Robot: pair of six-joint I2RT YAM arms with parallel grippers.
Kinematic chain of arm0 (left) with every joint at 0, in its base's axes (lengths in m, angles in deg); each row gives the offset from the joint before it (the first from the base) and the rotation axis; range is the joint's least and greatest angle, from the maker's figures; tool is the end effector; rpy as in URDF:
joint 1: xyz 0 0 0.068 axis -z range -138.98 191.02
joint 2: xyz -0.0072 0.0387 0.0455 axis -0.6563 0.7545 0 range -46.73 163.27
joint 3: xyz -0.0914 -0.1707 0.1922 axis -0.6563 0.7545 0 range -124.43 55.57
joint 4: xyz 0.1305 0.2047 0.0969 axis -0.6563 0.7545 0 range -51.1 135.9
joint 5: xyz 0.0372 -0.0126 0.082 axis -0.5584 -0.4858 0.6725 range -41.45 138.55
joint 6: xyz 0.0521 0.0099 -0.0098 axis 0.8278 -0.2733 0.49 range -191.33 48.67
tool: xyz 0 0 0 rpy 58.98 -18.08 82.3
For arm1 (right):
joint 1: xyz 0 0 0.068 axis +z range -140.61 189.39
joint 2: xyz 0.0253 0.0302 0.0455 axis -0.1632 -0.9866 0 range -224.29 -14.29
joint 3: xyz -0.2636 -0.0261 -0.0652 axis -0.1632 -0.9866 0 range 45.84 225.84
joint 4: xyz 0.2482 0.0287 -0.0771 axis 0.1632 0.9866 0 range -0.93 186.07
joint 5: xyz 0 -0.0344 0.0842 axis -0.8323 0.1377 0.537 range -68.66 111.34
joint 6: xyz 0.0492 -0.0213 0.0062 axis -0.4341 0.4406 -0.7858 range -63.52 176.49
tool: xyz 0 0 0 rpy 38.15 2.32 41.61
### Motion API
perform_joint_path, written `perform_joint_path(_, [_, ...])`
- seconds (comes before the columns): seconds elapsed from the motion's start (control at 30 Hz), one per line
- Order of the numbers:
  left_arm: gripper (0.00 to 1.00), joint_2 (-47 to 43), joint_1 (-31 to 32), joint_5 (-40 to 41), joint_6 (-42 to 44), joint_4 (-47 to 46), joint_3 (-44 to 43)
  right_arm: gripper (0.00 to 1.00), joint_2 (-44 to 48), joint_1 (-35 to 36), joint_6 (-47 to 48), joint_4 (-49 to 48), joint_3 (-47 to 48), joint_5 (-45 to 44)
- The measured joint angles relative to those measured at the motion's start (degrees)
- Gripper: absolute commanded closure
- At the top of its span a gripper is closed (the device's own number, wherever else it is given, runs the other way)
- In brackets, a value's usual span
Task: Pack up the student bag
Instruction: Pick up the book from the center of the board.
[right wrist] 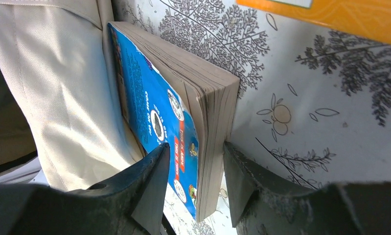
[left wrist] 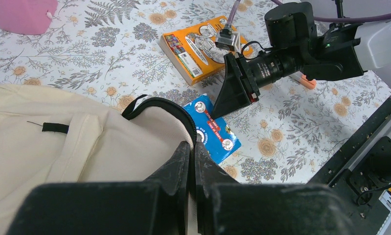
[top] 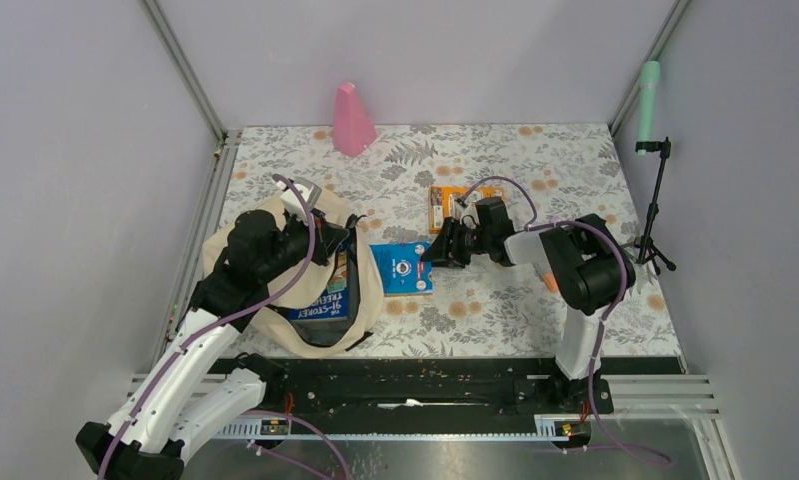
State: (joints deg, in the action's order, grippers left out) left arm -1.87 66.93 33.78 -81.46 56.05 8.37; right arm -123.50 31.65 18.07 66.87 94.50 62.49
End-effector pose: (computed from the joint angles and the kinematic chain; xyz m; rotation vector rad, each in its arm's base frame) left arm 0.1578 -0.0868 0.3419 0.4404 1.8214 -0.6740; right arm 0.3230 0.1575 0.1163 -0.0930 2.4024 1.3446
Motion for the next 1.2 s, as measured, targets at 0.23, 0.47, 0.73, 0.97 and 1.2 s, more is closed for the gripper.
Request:
perform_joint_path(0.23, [1.00, 0.00, 0.00, 0.00, 0.00, 0.00, 0.00, 0.61, -0.90, 0.81, -1.53, -3.21, 0.07, 0.04])
perform_joint_path(0.47, [1.00, 0.00, 0.00, 0.00, 0.00, 0.00, 0.00, 0.92, -1.01, 1.44, -3.69, -5.68, 0.04, 0.02])
perform_joint_path(0.73, [1.00, 0.35, 0.00, -0.02, 0.00, 0.00, 0.00, 0.88, -1.01, 2.93, -3.78, -7.52, -0.04, 0.11])
perform_joint_path(0.97, [1.00, 0.37, 0.00, -0.04, 0.00, -0.02, 0.00, 0.74, -1.22, 4.66, -3.28, -9.97, -0.04, 0.55])
perform_joint_path(1.2, [1.00, 0.66, 0.00, -0.07, -0.02, -0.02, 0.00, 0.62, -3.52, 5.38, -3.85, -14.16, -0.04, 0.59])
